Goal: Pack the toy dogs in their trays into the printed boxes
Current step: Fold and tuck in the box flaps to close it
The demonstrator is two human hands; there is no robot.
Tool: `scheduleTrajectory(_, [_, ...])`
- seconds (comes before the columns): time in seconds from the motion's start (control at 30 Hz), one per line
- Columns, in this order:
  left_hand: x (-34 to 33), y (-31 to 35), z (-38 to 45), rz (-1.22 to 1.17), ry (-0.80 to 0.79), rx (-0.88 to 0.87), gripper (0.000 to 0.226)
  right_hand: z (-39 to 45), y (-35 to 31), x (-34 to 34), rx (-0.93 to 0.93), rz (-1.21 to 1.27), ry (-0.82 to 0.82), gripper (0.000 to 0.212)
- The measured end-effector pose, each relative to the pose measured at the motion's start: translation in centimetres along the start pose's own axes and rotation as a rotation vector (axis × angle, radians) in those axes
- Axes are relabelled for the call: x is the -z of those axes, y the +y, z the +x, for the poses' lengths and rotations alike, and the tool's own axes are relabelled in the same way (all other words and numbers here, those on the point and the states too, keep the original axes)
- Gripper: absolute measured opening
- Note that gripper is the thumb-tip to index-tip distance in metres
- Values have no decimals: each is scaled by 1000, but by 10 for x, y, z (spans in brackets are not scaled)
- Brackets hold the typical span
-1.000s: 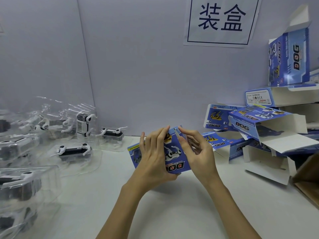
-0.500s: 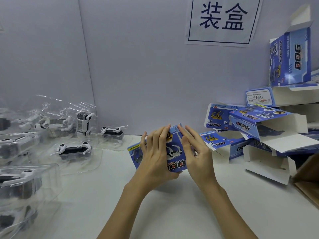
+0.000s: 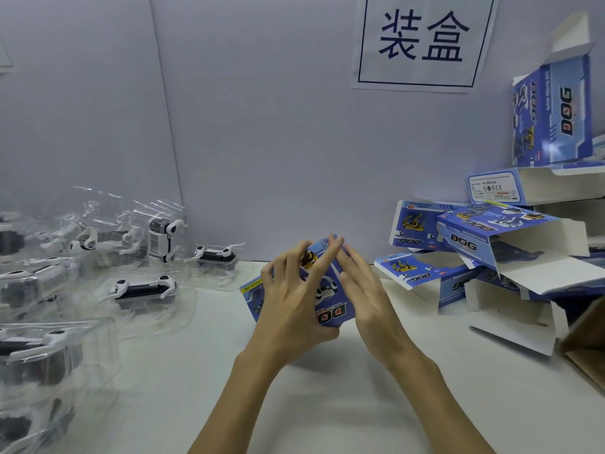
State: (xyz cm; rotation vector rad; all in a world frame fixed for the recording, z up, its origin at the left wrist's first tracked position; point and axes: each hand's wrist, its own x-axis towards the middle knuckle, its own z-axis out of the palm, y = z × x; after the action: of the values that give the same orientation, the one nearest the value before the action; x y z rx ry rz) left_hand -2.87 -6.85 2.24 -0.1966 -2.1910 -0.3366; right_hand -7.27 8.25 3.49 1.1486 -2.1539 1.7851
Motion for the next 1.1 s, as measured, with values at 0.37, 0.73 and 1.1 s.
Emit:
scheduleTrajectory(0.37, [13,-10,3,-148,-23,60,102,5,9,31,1,261,-13,33])
scheduleTrajectory(0.73, [11,-12,3,-215,40,113,99,-2,23,-5,312,-179,242,41])
scheduleTrajectory(1.1, [16,-9,4,-178,0,130,98,-4,22,-9,378,-284,247,53])
